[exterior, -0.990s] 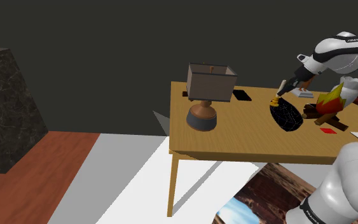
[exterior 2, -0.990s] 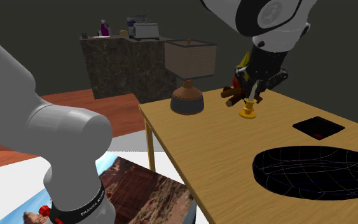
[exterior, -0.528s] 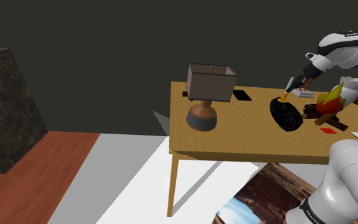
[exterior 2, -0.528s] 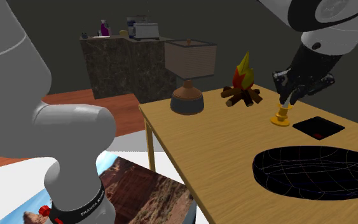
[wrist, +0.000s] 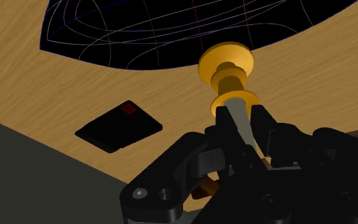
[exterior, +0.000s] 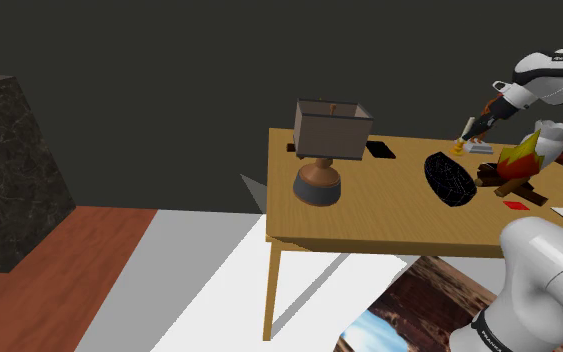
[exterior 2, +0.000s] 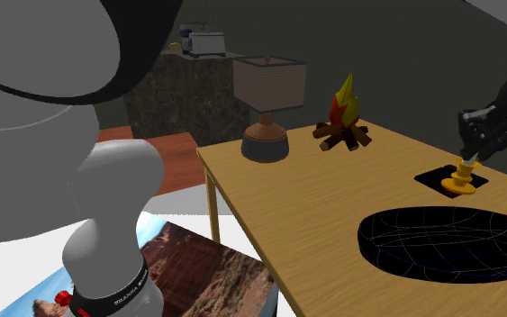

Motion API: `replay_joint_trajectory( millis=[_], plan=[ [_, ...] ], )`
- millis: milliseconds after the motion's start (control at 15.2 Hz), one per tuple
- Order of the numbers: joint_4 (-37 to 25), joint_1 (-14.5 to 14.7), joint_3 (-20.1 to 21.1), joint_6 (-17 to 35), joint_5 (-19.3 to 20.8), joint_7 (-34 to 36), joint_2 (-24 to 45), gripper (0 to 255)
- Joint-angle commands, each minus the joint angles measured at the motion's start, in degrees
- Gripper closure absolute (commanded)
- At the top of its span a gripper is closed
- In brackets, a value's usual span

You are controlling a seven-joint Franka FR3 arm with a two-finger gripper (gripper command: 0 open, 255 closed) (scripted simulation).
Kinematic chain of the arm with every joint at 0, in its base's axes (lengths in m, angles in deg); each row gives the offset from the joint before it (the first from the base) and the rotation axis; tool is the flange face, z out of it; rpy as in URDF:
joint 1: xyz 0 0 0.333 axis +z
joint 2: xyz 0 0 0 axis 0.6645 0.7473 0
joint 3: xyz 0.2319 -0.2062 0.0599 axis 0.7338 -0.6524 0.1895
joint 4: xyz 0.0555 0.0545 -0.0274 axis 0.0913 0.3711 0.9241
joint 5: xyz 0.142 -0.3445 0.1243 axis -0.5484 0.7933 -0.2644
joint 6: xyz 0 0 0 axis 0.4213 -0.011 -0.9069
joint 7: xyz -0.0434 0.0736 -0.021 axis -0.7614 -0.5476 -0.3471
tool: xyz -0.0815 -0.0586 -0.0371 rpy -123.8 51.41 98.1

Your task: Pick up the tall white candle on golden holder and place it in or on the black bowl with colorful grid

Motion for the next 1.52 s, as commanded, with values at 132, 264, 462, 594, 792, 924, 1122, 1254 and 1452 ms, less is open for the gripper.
replay_joint_trajectory(
  millis=[132,264,462,594,792,924,1122,1254,1452],
  plan=[
    [-8.5,6.3,-4.8,-3.4,3.8,0.1,-5.4,255],
    [-7.1,6.1,-5.0,-2.0,4.0,-0.1,-5.6,255],
    [-5.3,5.8,-5.3,0.0,4.3,-0.4,-6.1,255],
    [-4.1,5.7,-5.6,1.3,4.6,-0.6,-6.5,255],
    [-2.5,5.7,-6.1,3.2,5.0,-0.8,-7.1,255],
    [-1.6,5.7,-6.5,4.5,5.4,-1.0,-7.5,255],
    [-0.9,5.8,-6.8,5.3,5.6,-1.0,-7.8,255],
    [-0.9,5.8,-6.8,5.3,5.6,-1.0,-7.8,255],
    [-0.9,5.8,-6.8,5.3,5.6,-1.0,-7.8,255]
  ],
)
